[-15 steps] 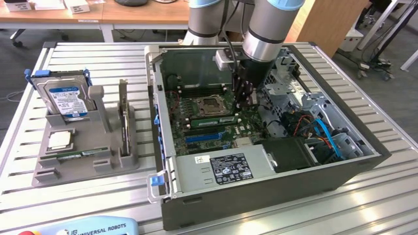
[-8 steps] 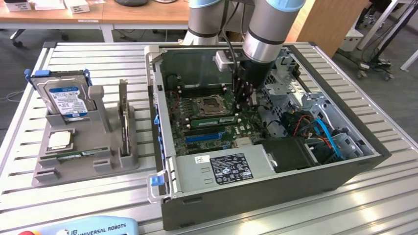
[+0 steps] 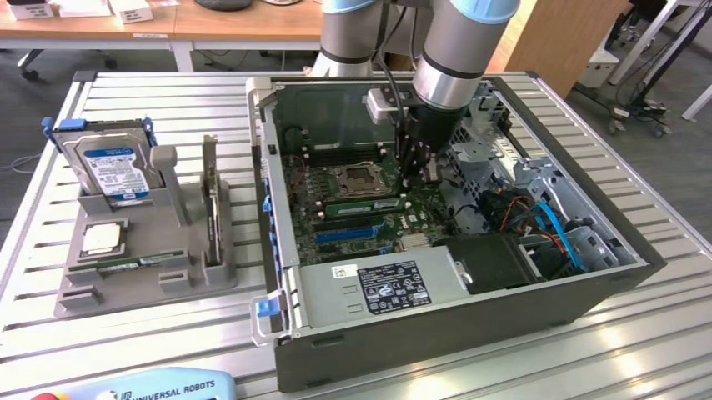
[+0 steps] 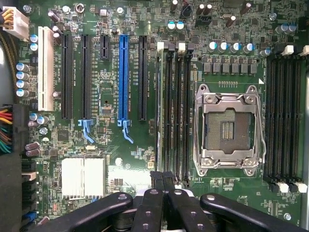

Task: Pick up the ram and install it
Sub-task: 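Press down the ram until it locks into place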

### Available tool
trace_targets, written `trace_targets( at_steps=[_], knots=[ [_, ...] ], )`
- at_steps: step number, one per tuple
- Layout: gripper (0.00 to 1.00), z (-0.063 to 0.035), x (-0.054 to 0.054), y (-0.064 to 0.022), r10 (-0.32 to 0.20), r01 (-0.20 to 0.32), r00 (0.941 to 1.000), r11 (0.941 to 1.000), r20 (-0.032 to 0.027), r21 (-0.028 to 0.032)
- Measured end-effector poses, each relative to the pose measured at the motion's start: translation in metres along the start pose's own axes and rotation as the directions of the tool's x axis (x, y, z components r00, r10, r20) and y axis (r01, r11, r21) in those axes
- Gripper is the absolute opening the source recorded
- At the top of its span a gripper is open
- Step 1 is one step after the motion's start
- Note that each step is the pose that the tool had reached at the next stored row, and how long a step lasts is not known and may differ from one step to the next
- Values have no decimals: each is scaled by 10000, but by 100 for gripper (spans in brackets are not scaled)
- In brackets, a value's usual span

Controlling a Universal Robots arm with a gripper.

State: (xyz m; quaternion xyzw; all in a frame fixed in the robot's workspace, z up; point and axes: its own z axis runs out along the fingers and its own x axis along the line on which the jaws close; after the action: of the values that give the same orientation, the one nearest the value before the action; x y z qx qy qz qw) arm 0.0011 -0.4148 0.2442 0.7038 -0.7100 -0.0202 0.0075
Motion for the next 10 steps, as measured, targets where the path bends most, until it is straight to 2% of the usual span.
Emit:
trace_targets(
  at_steps=[2,6,10],
  knots=[
    [10,1,0,-3,-1,1,10000,10000,0,-1],
    [10,1,-1,-79,-7,7,10000,10000,4,0],
    [10,13,-1,-85,-4,4,10000,10000,4,1]
  ],
)
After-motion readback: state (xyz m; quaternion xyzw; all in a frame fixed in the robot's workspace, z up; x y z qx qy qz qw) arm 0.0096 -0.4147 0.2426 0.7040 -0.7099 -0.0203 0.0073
